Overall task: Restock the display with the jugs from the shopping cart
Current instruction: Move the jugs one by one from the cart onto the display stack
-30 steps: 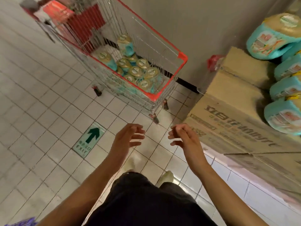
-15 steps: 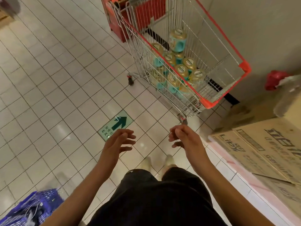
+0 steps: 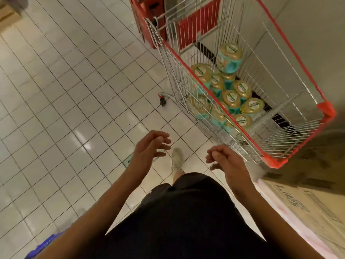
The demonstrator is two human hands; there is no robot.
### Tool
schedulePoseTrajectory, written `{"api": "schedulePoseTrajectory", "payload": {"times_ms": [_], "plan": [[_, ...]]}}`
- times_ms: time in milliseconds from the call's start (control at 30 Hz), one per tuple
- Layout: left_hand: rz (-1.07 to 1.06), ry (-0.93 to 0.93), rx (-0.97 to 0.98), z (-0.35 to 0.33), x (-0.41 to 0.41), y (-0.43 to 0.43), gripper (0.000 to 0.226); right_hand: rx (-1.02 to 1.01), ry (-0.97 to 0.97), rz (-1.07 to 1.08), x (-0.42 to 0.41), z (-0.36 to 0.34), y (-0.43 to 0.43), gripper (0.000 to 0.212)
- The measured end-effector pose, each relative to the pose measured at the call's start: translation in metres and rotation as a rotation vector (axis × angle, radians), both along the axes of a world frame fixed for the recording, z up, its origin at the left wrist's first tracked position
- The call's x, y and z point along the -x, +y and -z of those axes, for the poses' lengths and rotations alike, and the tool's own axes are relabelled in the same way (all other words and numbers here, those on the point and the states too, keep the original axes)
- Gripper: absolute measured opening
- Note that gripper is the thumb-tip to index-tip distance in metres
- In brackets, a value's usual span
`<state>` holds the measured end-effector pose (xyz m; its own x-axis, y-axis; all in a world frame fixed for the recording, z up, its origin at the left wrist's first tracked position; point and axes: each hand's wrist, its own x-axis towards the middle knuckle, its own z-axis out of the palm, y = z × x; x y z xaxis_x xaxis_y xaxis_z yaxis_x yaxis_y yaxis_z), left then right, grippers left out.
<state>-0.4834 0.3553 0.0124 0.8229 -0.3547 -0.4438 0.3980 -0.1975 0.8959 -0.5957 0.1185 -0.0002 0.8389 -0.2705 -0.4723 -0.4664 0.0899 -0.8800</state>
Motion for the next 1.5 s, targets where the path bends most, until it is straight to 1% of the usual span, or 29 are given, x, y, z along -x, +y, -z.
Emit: {"api": "schedulePoseTrajectory", "payload": {"times_ms": [200,267,333,433,500,600,667,700,767,833,867,933,1000,1033,1100,1167,1233,1300,1367,1500], "plan": [[0.002,0.036,-0.054,-0.002,-0.104,0.002,0.033,0.014,-0.034,-0.044,-0.139,-0.006,-0.014,0.017],[0.002,0.037,-0.061,-0.004,-0.139,0.0,0.032,0.0,-0.063,-0.01,-0.18,-0.012,-0.02,0.014],[0.02,0.03,-0.062,-0.005,-0.178,-0.006,0.032,-0.005,-0.083,0.023,-0.219,-0.016,-0.028,0.019],[0.054,0.059,-0.054,0.0,-0.239,-0.02,0.027,0.013,-0.087,0.079,-0.27,-0.015,-0.041,0.015],[0.132,0.055,-0.055,0.005,-0.28,-0.036,0.025,0.023,-0.088,0.139,-0.3,-0.012,-0.048,0.015],[0.278,0.073,-0.078,0.015,-0.339,-0.07,0.029,0.057,-0.059,0.227,-0.333,-0.002,-0.058,0.017],[0.38,0.101,-0.096,0.027,-0.374,-0.101,0.023,0.071,-0.04,0.305,-0.349,0.007,-0.066,0.016],[0.44,0.107,-0.111,0.035,-0.389,-0.118,0.019,0.081,-0.026,0.345,-0.355,0.012,-0.071,0.016],[0.557,0.112,-0.166,0.051,-0.415,-0.155,0.02,0.117,0.02,0.413,-0.365,0.023,-0.08,0.016],[0.615,0.173,-0.208,0.069,-0.433,-0.192,0.019,0.126,0.068,0.479,-0.369,0.037,-0.09,0.019],[0.612,0.243,-0.216,0.08,-0.44,-0.209,0.017,0.13,0.091,0.508,-0.371,0.047,-0.096,0.022],[0.555,0.45,-0.251,0.106,-0.45,-0.241,0.015,0.139,0.145,0.557,-0.375,0.068,-0.108,0.026],[0.482,0.62,-0.324,0.136,-0.456,-0.266,0.017,0.156,0.199,0.592,-0.378,0.092,-0.12,0.025],[0.451,0.653,-0.371,0.153,-0.458,-0.275,0.018,0.156,0.223,0.6,-0.379,0.105,-0.125,0.023],[0.429,0.646,-0.471,0.186,-0.465,-0.291,0.021,0.151,0.263,0.59,-0.38,0.133,-0.139,0.015],[0.426,0.624,-0.564,0.216,-0.475,-0.3,0.021,0.177,0.328,0.509,-0.382,0.163,-0.154,0.013],[0.399,0.623,-0.656,0.247,-0.485,-0.306,0.022,0.211,0.415,0.416,-0.382,0.195,-0.169,0.02],[0.35,0.651,-0.705,0.28,-0.495,-0.309,0.025,0.225,0.461,0.353,-0.384,0.229,-0.185,0.024],[0.28,0.71,-0.685,0.316,-0.502,-0.312,0.03,0.212,0.465,0.285,-0.389,0.268,-0.201,0.03],[0.19,0.832,-0.675,0.377,-0.502,-0.32,0.032,0.148,0.496,0.201,-0.401,0.341,-0.22,0.054]]}}
